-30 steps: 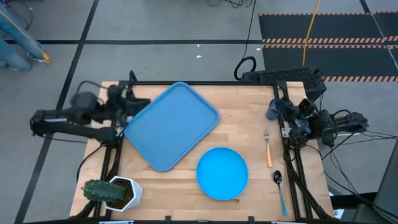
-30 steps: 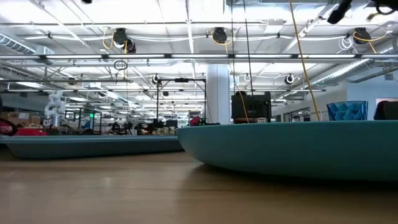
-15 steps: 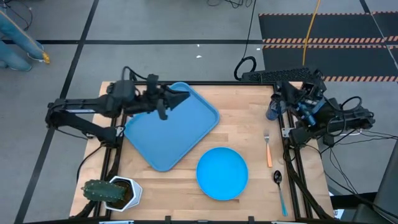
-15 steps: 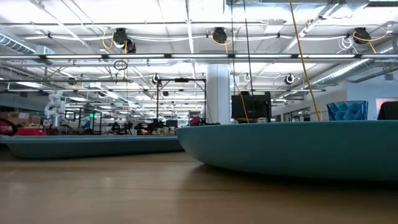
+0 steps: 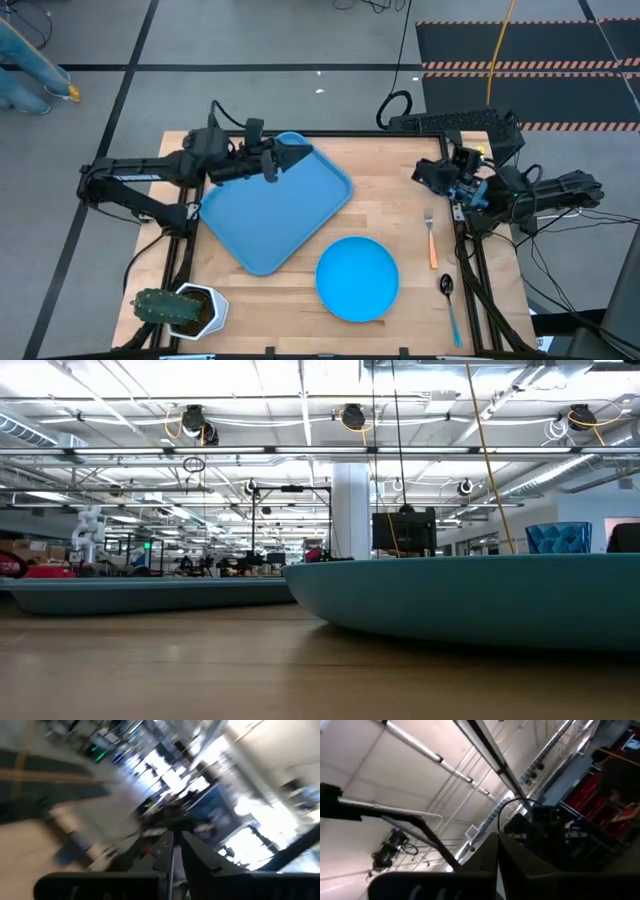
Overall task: Pick and place plate/cup/fork/spoon on tray
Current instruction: Prepare the blue serving tray on the table
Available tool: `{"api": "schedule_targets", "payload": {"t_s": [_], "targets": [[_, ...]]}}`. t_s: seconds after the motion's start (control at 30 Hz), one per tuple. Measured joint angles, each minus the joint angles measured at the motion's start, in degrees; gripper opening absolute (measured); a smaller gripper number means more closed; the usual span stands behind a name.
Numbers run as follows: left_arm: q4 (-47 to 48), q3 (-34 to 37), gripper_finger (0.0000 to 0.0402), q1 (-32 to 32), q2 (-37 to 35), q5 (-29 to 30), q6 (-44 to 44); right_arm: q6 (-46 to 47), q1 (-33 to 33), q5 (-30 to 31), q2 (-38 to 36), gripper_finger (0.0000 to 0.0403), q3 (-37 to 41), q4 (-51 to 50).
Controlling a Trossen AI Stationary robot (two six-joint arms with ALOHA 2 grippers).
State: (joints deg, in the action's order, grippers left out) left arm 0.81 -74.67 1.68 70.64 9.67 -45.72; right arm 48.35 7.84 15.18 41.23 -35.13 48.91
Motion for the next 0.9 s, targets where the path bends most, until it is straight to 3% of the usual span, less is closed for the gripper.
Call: {"api": "schedule_targets", "payload": {"t_s": [0.13, 0.23, 0.3, 0.37, 0.6, 0.8, 0.9], "targets": [[26.3, 0.0, 0.0037, 2.5, -4.5, 1.3, -5.8, 0.0, 0.0, 5.4, 0.1, 0.0004, 0.6, 1.5], [45.7, 0.1, 0.0037, 4.4, -5.9, 1.9, -16.4, -2.7, -0.1, 12.4, 0.5, 0.0004, 0.6, 2.8], [54.0, 0.1, 0.0037, 5.0, -6.7, 0.6, -23.7, -3.0, 0.0, 18.6, 1.7, 0.0004, 0.6, 4.1], [59.5, 0.1, 0.0037, 5.3, -7.5, -0.2, -25.0, -3.2, -0.4, 21.6, 3.3, 0.0004, 0.5, 4.5], [63.4, 0.0, 0.0049, 6.2, -6.5, 3.2, -6.9, -5.0, -3.3, 17.2, 15.5, 0.0006, -8.5, 1.5], [67.5, 0.0, 0.0136, 9.2, -3.7, -1.8, 9.1, -7.6, -4.6, 11.4, 25.9, 0.005, -23.8, -13.3], [73.9, 0.0, 0.0188, 10.0, -1.1, 1.3, 16.4, -9.1, -4.8, 7.1, 28.9, 0.0086, -30.9, -23.7]]}}
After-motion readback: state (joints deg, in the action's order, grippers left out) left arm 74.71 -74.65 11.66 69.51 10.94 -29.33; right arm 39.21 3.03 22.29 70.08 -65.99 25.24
